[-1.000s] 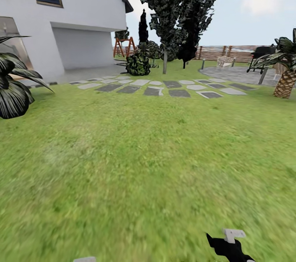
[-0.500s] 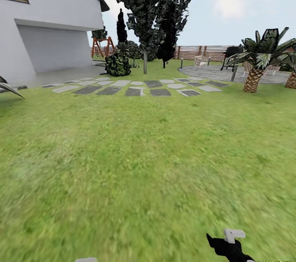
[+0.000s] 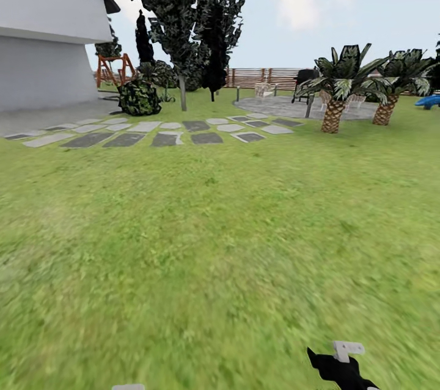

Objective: In the garden, pick up the pesticide atomizer on the floor and spray pesticide onto both trees until each tree trunk is fully covered.

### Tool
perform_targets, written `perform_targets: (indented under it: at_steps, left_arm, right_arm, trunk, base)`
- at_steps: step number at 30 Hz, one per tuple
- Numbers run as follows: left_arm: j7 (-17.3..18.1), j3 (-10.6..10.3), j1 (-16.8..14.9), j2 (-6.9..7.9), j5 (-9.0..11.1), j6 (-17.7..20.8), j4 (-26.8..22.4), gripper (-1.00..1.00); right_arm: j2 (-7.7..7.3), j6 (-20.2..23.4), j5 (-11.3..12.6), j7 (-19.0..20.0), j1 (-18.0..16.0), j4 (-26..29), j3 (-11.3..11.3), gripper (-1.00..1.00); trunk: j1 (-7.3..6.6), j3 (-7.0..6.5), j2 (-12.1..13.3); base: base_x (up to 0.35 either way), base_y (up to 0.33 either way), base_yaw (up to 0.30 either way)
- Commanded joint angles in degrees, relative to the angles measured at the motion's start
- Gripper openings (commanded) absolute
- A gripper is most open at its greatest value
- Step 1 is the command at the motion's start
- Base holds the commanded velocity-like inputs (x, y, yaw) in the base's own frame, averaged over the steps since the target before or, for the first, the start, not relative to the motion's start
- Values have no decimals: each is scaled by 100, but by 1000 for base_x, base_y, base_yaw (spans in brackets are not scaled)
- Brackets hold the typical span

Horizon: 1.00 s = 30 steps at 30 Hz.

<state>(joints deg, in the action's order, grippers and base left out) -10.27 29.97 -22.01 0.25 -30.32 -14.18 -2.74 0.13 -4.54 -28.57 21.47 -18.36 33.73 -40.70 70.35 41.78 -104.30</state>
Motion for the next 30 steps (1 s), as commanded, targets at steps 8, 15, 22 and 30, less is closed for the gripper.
perform_targets:
  at_steps: [8, 15, 22, 30]
  left_arm:
    - [-28, 36, -5, 2, -61, -25, 10, -100]
    - [-33, 36, -5, 2, -61, -32, 10, -100]
    - [-37, 36, -5, 2, -61, -26, 10, -100]
    - [-37, 36, -5, 2, -61, -24, 10, -100]
  right_arm:
    - [4, -38, -61, 41, -10, -3, -70, 100]
    - [4, -38, -61, 41, -10, -5, -70, 100]
    - [4, -38, -61, 41, -10, -6, -70, 100]
    - [4, -38, -61, 41, -10, -6, -70, 100]
  trunk:
    - [1, 21, -2]
    - [1, 41, -2]
    - [1, 65, -2]
    - [1, 93, -2]
  base:
    - [129, -263, -300]
    - [132, -263, -297]
    - [138, -263, -292]
    - [125, -263, -292]
